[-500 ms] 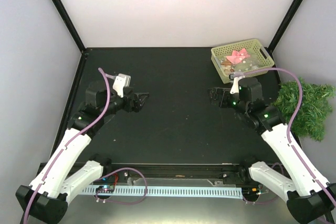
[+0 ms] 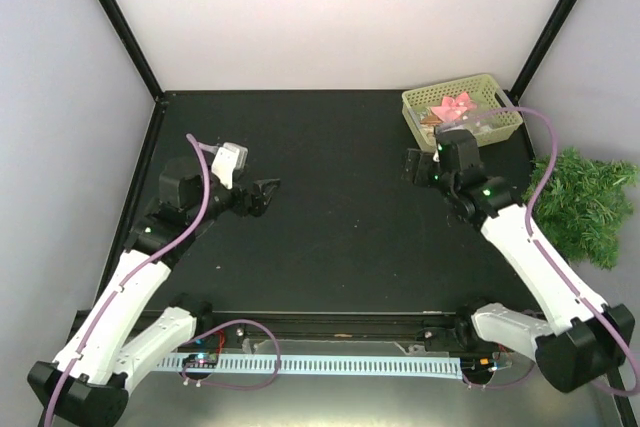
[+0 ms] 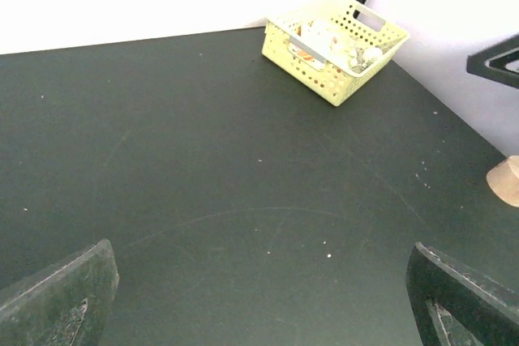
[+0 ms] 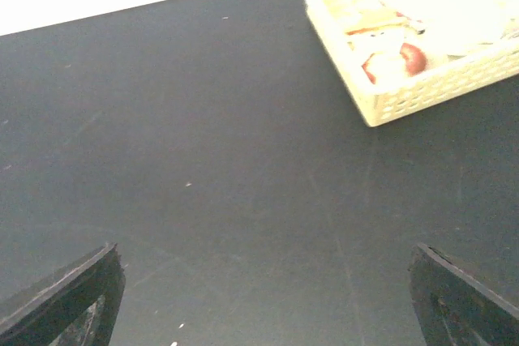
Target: Decorate the small christmas tree
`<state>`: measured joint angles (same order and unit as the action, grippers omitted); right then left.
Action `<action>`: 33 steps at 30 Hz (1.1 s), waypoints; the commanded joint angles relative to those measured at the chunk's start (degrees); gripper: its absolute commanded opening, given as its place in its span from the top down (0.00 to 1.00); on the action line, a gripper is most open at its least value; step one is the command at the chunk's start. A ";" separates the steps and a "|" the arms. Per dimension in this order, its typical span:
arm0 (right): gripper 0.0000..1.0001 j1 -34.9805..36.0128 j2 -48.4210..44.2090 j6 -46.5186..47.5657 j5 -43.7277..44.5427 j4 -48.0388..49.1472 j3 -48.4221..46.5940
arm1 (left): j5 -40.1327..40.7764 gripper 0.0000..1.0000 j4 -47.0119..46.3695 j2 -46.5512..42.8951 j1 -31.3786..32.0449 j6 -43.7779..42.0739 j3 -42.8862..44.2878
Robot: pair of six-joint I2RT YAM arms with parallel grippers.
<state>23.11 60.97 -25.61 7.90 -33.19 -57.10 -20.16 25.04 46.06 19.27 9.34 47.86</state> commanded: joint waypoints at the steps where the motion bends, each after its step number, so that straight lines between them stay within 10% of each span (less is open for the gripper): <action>1: 0.05 -0.26 5.82 -3.25 12.76 -7.41 -6.29 | 1.35 0.01 0.95 -1.68 0.42 -2.93 0.54; 8: 0.11 -0.24 3.18 -17.85 22.67 -17.66 -4.01 | 2.33 0.01 -0.23 -4.76 0.42 -3.27 -1.51; 24: 0.09 -0.27 -7.68 7.28 57.24 -11.79 -22.32 | -0.97 0.01 -0.91 -6.25 0.57 -2.41 -2.22; 28: 0.09 -0.28 -8.11 20.21 69.69 0.45 -20.81 | -1.06 0.01 -0.76 -6.16 1.09 -2.32 -2.31; 33: 0.09 -3.15 -11.89 55.75 76.16 43.35 -8.90 | -1.10 0.01 -0.94 -5.66 1.59 -2.25 -2.27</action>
<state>22.72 51.22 1.61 73.41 -23.66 -72.05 -20.23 25.08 40.49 20.27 7.25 45.45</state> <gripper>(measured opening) 0.910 0.989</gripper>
